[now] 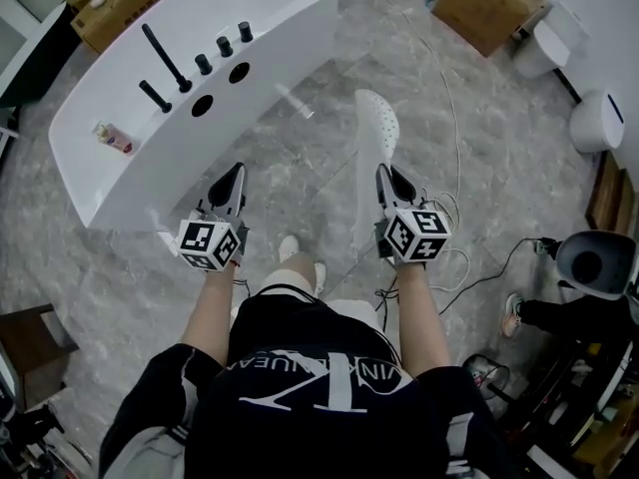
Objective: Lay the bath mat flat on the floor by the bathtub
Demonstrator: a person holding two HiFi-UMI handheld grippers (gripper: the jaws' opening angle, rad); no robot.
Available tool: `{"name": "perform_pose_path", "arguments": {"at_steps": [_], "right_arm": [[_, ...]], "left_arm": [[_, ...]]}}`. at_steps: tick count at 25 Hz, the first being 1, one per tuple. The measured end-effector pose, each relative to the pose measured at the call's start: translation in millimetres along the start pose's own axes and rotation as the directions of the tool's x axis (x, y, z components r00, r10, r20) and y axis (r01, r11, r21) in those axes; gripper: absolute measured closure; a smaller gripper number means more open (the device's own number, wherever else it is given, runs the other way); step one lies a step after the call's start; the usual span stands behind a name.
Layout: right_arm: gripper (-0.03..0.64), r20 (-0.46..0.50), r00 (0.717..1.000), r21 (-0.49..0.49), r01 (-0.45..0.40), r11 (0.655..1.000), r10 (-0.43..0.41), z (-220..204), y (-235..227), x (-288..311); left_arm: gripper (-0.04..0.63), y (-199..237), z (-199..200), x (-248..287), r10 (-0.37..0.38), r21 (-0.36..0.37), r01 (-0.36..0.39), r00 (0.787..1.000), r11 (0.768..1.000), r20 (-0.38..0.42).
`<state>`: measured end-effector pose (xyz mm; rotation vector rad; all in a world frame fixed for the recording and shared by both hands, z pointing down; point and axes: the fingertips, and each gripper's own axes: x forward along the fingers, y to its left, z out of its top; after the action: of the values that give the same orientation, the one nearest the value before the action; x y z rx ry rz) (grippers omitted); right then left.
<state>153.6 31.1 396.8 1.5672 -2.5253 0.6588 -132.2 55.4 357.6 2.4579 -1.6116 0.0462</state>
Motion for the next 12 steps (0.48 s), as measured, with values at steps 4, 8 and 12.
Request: {"name": "perform_pose_path", "arguments": {"at_steps": [4, 8, 12], "right_arm": [[0.578, -0.026, 1.0, -0.012, -0.003, 1.0, 0.003, 4.7, -17.6, 23.8], [0.578, -0.048, 0.999, -0.046, -0.017, 0.999, 0.015, 11.1, -36.9, 54.3], [0.578, -0.08, 0.996, -0.055, -0.044, 0.998, 0.04, 14.7, -54.2, 88.2]], "left_arm": [[0.581, 10.6, -9.7, 28.8, 0.003, -0.012, -0.003, 1.0, 1.0, -0.024], [0.581, 23.2, -15.3, 78.6, -0.006, -0.027, 0.006, 1.0, 1.0, -0.016], [0.581, 31.7, -13.9, 136.7, -0.013, -0.052, 0.013, 1.0, 0.999, -0.011]]}}
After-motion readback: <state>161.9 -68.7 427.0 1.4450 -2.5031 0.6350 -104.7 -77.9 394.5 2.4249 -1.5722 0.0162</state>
